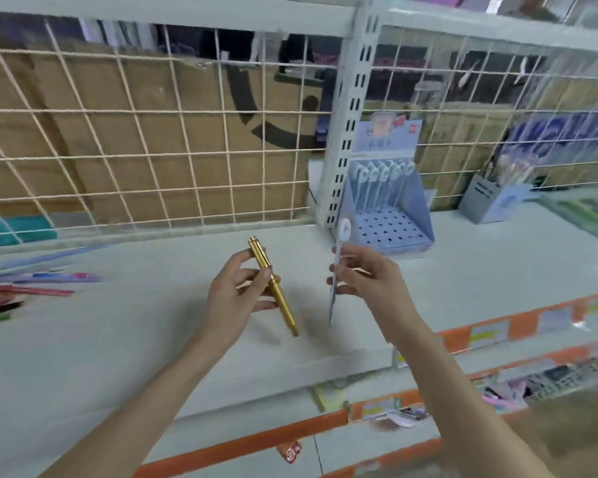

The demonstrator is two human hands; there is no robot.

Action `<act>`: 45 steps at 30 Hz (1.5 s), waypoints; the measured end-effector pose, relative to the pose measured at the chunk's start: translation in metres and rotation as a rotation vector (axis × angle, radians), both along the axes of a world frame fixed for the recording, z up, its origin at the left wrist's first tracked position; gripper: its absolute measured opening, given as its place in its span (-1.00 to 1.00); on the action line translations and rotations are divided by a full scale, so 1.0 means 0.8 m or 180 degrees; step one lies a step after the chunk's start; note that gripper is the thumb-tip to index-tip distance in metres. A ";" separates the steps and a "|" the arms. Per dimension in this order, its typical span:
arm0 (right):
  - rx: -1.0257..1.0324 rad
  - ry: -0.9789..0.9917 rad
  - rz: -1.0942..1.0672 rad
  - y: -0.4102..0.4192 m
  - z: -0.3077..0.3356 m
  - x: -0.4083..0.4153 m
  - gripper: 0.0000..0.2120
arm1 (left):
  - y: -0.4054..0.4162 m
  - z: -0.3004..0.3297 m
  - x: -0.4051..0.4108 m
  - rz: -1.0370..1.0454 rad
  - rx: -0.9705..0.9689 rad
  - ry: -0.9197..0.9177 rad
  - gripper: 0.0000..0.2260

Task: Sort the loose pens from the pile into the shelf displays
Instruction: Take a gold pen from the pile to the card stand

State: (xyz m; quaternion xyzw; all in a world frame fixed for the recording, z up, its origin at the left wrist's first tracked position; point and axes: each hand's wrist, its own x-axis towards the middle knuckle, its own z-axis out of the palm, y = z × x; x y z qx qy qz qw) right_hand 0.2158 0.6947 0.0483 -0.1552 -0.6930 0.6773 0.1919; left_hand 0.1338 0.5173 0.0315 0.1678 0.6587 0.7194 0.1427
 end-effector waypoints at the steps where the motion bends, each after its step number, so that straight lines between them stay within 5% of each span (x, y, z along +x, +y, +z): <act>1: 0.0018 0.0026 -0.0068 0.024 0.004 0.008 -0.80 | 0.023 0.001 0.008 -0.0052 -0.0012 0.0005 -0.69; 9: 0.0299 -0.0001 -0.0389 0.144 0.018 0.029 -0.82 | 0.140 0.019 0.040 -0.0184 -0.0040 0.0033 -0.69; 29: 0.1066 0.0020 -0.1219 0.239 0.032 -0.072 -0.89 | 0.218 0.016 -0.045 -0.0458 0.0040 0.0196 -0.72; 45: 0.1867 0.0094 -0.0912 0.293 0.013 -0.142 -0.92 | 0.258 0.008 -0.065 -0.0174 0.0048 0.0216 -0.76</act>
